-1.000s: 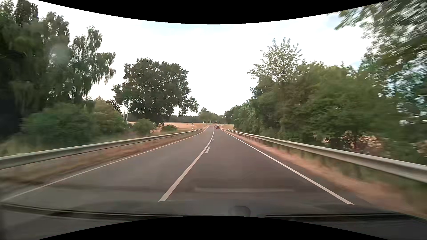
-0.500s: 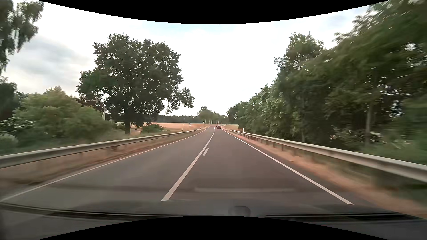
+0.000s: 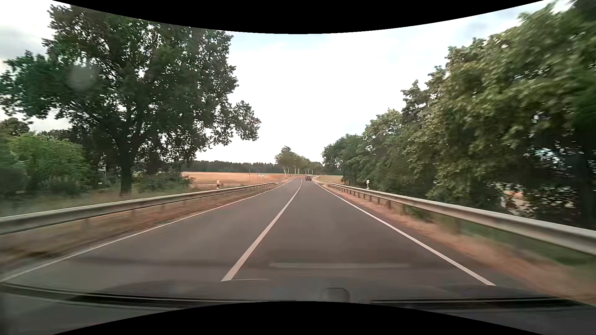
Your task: Follow the waypoints while adhering to traffic rules and regulations
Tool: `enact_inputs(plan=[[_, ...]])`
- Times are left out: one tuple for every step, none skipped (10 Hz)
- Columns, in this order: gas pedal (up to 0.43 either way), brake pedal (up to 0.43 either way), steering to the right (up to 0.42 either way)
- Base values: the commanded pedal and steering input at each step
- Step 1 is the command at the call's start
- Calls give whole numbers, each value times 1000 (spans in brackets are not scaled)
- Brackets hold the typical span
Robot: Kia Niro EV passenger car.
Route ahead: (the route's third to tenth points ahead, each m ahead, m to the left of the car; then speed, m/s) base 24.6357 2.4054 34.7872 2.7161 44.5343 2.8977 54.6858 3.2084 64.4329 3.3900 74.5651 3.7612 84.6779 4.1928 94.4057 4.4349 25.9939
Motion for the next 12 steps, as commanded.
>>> enact_inputs(plan=[[59,0,-7],[39,0,-7],[0,0,-6],[0,0,-5],[0,0,-4],[0,0,-3],[0,0,-3],[0,0,-2],[0,0,-2],[0,0,-2],[0,0,-2],[0,0,-2]])
